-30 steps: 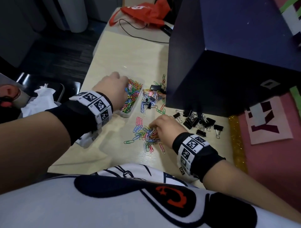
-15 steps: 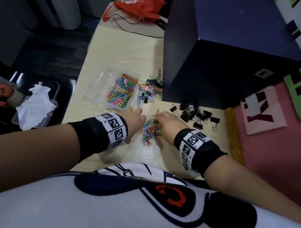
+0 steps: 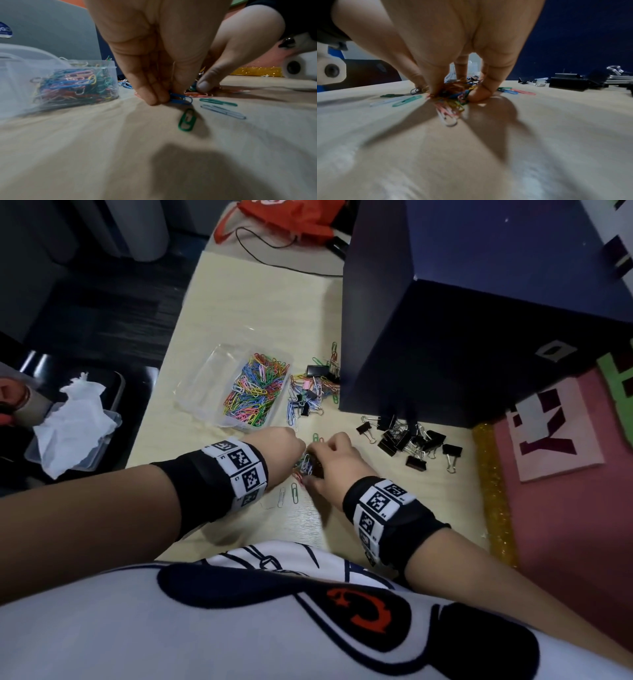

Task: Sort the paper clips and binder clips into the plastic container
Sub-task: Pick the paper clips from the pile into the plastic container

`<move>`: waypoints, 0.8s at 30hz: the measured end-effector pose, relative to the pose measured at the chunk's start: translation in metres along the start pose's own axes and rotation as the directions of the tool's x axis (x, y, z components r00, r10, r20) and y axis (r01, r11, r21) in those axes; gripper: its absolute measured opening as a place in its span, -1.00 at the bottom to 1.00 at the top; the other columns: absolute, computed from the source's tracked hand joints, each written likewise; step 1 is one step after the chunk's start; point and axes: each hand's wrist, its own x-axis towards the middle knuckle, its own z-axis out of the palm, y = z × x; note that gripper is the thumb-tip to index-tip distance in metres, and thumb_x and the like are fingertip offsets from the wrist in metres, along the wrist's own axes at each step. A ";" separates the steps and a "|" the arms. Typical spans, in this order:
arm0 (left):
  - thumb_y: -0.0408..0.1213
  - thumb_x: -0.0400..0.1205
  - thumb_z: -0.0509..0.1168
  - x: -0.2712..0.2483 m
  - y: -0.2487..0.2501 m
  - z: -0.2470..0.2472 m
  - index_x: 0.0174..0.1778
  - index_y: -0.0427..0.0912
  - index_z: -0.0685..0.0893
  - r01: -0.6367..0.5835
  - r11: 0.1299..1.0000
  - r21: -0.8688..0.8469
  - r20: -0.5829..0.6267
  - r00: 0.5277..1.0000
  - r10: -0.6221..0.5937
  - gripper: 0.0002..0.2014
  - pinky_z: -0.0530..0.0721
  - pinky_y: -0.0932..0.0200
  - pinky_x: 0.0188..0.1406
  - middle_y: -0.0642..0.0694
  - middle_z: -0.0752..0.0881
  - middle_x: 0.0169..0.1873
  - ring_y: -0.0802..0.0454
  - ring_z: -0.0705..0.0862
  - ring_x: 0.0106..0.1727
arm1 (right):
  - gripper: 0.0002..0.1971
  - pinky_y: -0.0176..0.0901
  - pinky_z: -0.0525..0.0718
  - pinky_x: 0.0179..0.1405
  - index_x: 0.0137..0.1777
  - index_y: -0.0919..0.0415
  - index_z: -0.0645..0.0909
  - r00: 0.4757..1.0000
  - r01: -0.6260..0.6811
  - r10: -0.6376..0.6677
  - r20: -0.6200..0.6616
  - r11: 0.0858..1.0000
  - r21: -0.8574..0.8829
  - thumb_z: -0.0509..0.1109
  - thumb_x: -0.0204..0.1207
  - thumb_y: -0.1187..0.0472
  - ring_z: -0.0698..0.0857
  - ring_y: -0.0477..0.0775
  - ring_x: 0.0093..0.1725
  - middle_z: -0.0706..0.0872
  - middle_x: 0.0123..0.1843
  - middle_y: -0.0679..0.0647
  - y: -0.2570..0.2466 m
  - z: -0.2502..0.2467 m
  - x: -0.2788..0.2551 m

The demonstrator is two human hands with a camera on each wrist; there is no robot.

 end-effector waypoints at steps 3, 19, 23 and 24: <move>-0.37 0.67 0.14 0.000 -0.002 -0.001 0.13 -0.23 0.60 0.015 1.000 -0.022 -0.005 1.000 -0.015 -0.81 0.47 0.11 -0.23 -0.18 0.59 -0.01 -0.15 0.65 0.02 | -0.70 0.03 0.63 0.12 0.24 0.06 0.50 1.000 -0.010 0.011 -0.026 1.000 0.021 0.34 0.52 0.19 0.56 0.25 0.06 0.39 0.16 0.12 0.000 -0.001 0.003; -0.22 0.56 0.36 -0.014 -0.074 -0.050 0.02 -0.17 0.74 0.152 0.897 -0.415 -0.306 0.905 -0.295 -0.82 0.52 0.14 -0.07 -0.17 0.78 -0.09 -0.19 0.68 0.02 | -0.78 -0.27 0.47 -0.29 -0.03 -0.03 0.61 0.994 -0.092 0.101 -0.041 0.979 0.184 0.54 0.39 0.19 0.59 -0.01 -0.23 0.63 -0.14 -0.05 -0.022 -0.059 0.033; -0.20 0.51 0.43 -0.022 -0.093 -0.048 0.03 -0.13 0.78 0.229 0.872 -0.432 -0.257 0.896 -0.363 -0.79 0.48 0.19 -0.09 -0.13 0.79 -0.05 -0.15 0.70 0.04 | -0.79 -0.24 0.48 -0.31 -0.05 -0.02 0.60 0.997 -0.002 0.014 -0.076 0.987 0.159 0.52 0.36 0.19 0.61 0.06 -0.19 0.65 -0.16 -0.04 -0.051 -0.071 0.052; -0.20 0.50 0.45 -0.023 -0.094 -0.046 0.07 -0.11 0.78 0.241 0.866 -0.439 -0.231 0.901 -0.368 -0.77 0.49 0.20 -0.07 -0.11 0.79 -0.03 -0.13 0.70 0.06 | -0.78 -0.24 0.49 -0.31 -0.07 -0.03 0.58 0.997 0.016 -0.003 -0.082 0.987 0.163 0.52 0.36 0.19 0.62 0.06 -0.19 0.66 -0.13 -0.03 -0.058 -0.073 0.057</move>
